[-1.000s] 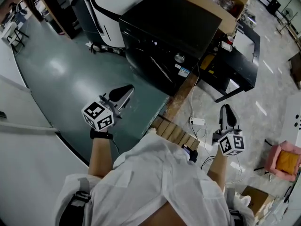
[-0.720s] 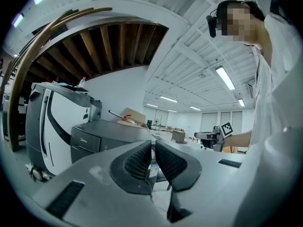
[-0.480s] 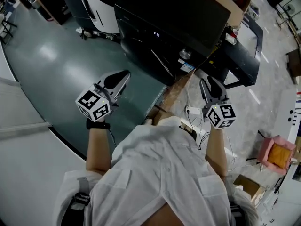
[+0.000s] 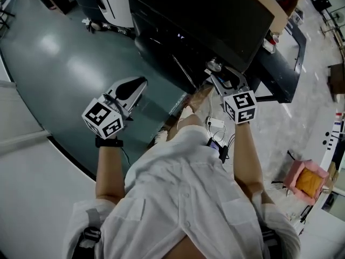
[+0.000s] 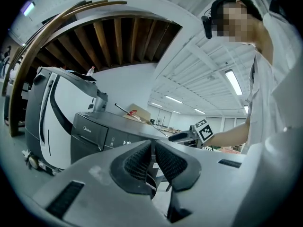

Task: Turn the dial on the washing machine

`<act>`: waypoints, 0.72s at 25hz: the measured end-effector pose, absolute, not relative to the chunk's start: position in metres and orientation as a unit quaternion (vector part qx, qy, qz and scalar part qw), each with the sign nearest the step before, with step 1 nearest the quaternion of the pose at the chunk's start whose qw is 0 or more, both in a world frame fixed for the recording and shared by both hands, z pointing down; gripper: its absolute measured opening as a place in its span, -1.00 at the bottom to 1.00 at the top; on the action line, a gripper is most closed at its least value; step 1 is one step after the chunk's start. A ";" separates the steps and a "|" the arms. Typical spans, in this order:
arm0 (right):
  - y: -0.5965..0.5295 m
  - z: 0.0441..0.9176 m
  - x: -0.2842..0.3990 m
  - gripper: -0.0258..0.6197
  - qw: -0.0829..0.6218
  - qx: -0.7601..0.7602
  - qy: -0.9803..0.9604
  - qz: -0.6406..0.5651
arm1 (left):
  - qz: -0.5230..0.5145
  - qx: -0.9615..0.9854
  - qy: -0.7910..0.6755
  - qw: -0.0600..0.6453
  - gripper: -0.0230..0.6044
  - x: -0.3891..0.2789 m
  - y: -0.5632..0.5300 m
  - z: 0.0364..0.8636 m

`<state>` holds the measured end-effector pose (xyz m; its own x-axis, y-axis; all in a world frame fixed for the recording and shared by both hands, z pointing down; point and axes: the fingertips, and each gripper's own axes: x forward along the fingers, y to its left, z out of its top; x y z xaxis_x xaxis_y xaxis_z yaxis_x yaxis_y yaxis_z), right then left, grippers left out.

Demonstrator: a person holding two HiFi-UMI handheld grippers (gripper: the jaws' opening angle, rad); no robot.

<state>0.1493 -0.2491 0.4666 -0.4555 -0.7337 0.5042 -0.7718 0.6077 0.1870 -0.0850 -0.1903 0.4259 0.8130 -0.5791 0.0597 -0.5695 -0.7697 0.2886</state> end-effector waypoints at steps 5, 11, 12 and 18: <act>-0.279 0.497 0.139 -0.30 0.330 0.403 -0.853 0.022 | -0.013 0.937 -0.313 0.156 -0.87 -0.079 -0.211 0.432; -0.291 0.524 0.137 -0.27 0.397 0.387 -0.832 -0.023 | -0.005 0.937 -0.307 0.167 -0.87 -0.060 -0.222 0.442; -0.290 0.526 0.139 -0.29 0.397 0.388 -0.831 -0.030 | -0.004 0.937 -0.305 0.168 -0.87 -0.057 -0.223 0.442; -0.279 0.521 0.155 -0.22 0.378 0.426 -0.822 -0.019 | -0.006 0.939 -0.301 0.165 -0.87 -0.047 -0.229 0.440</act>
